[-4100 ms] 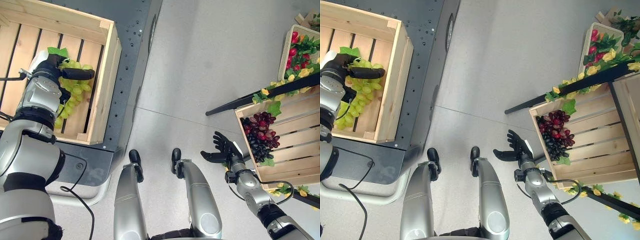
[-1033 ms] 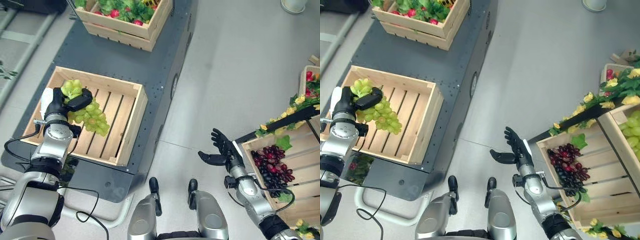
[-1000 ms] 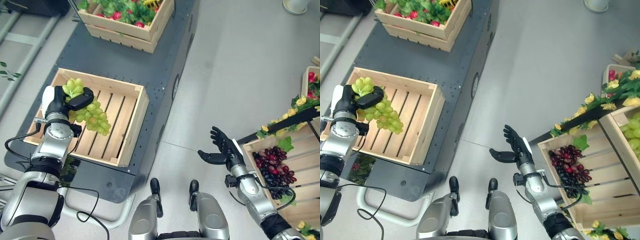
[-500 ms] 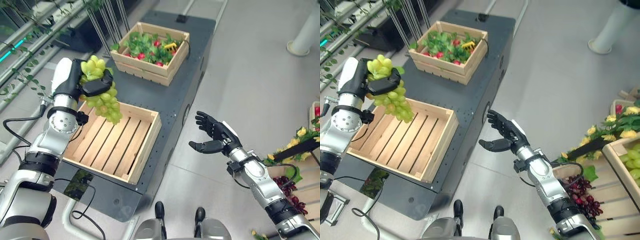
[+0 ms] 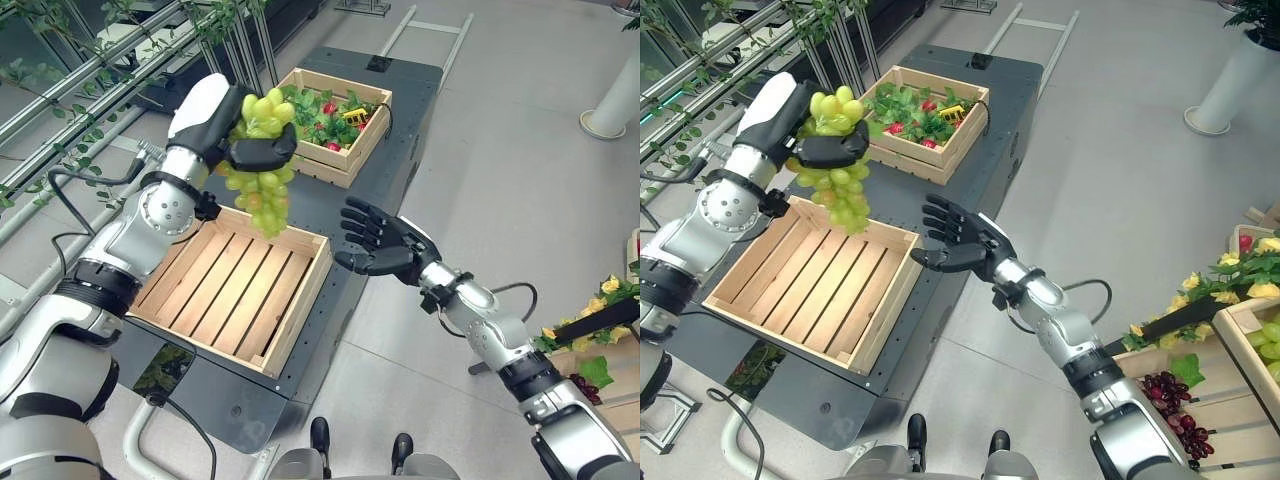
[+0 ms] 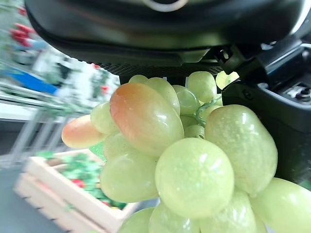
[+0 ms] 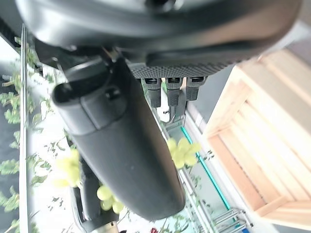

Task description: Pick up the fruits from the basket on one side to the basket on the other side

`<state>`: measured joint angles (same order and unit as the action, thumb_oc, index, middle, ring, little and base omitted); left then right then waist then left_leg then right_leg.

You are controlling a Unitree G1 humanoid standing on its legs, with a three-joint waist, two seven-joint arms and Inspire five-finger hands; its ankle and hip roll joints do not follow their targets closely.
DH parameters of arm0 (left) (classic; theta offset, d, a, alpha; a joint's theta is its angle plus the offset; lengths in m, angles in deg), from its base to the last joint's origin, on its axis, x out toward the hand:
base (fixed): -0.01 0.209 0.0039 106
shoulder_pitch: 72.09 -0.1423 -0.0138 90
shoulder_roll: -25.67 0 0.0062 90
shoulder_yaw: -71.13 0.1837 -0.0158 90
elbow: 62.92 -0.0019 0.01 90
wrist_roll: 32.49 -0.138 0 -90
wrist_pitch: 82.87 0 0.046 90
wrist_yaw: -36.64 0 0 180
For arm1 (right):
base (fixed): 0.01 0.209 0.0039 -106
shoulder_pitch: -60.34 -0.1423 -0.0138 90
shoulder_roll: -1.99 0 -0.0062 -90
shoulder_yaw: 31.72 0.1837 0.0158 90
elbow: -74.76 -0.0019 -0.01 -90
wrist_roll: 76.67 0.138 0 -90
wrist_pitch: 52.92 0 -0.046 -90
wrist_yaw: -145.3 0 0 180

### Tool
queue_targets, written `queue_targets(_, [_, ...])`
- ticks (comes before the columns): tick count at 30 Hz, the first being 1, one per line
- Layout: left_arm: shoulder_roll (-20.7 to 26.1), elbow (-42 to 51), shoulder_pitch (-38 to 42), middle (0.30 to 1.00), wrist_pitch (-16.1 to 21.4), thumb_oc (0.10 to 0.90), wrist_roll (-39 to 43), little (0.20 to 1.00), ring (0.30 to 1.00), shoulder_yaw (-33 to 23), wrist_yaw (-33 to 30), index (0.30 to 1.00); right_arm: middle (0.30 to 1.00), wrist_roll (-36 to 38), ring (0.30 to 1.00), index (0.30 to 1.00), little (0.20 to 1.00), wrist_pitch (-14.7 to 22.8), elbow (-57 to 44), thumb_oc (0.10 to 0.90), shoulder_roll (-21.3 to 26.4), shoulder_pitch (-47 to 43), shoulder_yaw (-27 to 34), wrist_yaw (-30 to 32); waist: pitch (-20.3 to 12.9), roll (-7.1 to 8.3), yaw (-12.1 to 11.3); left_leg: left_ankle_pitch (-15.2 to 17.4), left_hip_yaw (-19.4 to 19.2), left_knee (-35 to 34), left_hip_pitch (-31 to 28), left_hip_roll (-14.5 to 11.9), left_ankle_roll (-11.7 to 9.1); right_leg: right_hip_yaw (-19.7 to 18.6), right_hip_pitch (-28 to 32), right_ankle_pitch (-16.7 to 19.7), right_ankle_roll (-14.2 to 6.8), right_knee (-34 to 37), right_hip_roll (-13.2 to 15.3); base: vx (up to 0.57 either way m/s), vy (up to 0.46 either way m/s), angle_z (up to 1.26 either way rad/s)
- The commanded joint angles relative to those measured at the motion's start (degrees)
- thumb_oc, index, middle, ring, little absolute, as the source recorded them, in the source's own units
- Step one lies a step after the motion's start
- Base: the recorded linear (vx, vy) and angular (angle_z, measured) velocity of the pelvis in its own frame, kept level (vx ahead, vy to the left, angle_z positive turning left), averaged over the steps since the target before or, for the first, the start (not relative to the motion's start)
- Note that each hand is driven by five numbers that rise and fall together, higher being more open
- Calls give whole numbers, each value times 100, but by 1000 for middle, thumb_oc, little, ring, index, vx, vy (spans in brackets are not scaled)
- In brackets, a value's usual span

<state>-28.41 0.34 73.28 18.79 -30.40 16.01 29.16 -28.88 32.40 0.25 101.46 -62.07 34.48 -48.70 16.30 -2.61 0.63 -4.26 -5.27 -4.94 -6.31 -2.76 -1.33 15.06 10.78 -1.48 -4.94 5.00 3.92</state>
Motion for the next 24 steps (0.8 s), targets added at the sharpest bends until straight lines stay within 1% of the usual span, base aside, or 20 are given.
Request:
queue_targets(1, [-184, -389, 982, 300, 521, 400, 332, 300, 300, 32, -208, 300, 900, 626, 900, 900, 900, 310, 175, 800, -288, -407, -156, 166, -1278, 22, -70, 785, 64, 87, -51, 234, -156, -12, -193, -371, 203, -243, -61, 3, -32, 0])
queue_targets(3, [-383, -359, 1106, 300, 536, 400, 299, 300, 300, 177, -236, 300, 900, 859, 900, 900, 900, 202, 328, 800, -420, -606, -247, 263, -1310, 42, -75, 781, 62, 72, -63, 226, -153, -24, -177, -362, 212, -220, -71, 0, 0, 0])
queue_targets(6, [-536, -338, 1183, 300, 490, 400, 318, 300, 300, 266, -251, 300, 900, 1042, 900, 900, 900, 147, 426, 800, -501, -714, -284, 298, -1329, 53, -79, 771, 60, 45, -81, 221, -151, -22, -156, -356, 215, -198, -76, 0, 0, 0])
queue_targets(8, [-782, -339, 1206, 300, 440, 400, 406, 300, 300, 350, -236, 300, 900, 1221, 900, 900, 900, 195, 520, 800, -621, -836, -319, 397, -1353, 80, -80, 768, 60, 31, -87, 213, -148, -35, -153, -354, 217, -189, -83, 0, 0, 0])
queue_targets(10, [-846, -338, 1213, 300, 429, 400, 451, 300, 300, 376, -226, 300, 900, 1248, 900, 900, 900, 218, 529, 800, -649, -876, -329, 440, -1357, 88, -79, 768, 62, 30, -88, 213, -146, -44, -156, -352, 221, -189, -87, 0, 0, 0])
queue_targets(12, [-1083, -383, 1202, 300, 415, 400, 404, 300, 300, 440, -221, 300, 900, 1290, 900, 900, 900, 294, 578, 800, -784, -1058, -390, 580, -1355, 113, -76, 767, 67, 15, -99, 211, -136, -61, -153, -343, 233, -173, -98, 0, 0, 0])
queue_targets(14, [-1156, -395, 1202, 300, 416, 400, 378, 300, 300, 479, -224, 300, 900, 1290, 900, 900, 900, 324, 557, 800, -830, -1125, -412, 657, -1350, 122, -71, 769, 64, 15, -100, 211, -131, -75, -153, -339, 236, -164, -101, 0, 0, 0])
queue_targets(15, [-1268, -426, 1179, 300, 443, 400, 361, 300, 300, 513, -238, 300, 900, 1372, 900, 900, 900, 304, 542, 800, -881, -1242, -444, 776, -1354, 140, -63, 770, 54, 17, -100, 214, -126, -95, -153, -329, 239, -148, -104, 0, 0, 0])
queue_targets(17, [-1324, -438, 1156, 300, 477, 400, 342, 300, 300, 515, -248, 300, 900, 1408, 900, 900, 900, 263, 540, 800, -923, -1291, -455, 827, -1360, 152, -60, 771, 45, 15, -101, 213, -124, -113, -152, -324, 239, -139, -109, 0, 0, 0])
queue_targets(20, [-1459, -444, 1191, 300, 521, 400, 335, 300, 300, 588, -309, 300, 900, 1615, 900, 900, 900, 59, 627, 800, -1006, -1371, -550, 845, -1381, 174, -41, 764, 13, -6, -109, 206, -116, -138, -153, -308, 240, -114, -114, 8, 16, -2])
queue_targets(22, [-1523, -421, 1248, 300, 496, 400, 374, 300, 300, 639, -323, 300, 900, 1700, 900, 900, 900, 47, 685, 800, -1036, -1394, -592, 862, -1397, 181, -34, 763, -2, -6, -106, 200, -115, -144, -153, -306, 242, -105, -118, 0, 0, 0])
queue_targets(24, [-1603, -355, 1329, 300, 448, 400, 400, 300, 300, 709, -335, 300, 900, 1806, 900, 900, 900, 117, 746, 800, -1074, -1440, -625, 903, -1407, 188, -32, 765, -19, -6, -103, 192, -110, -149, -153, -307, 246, -99, -121, 0, 0, 0])
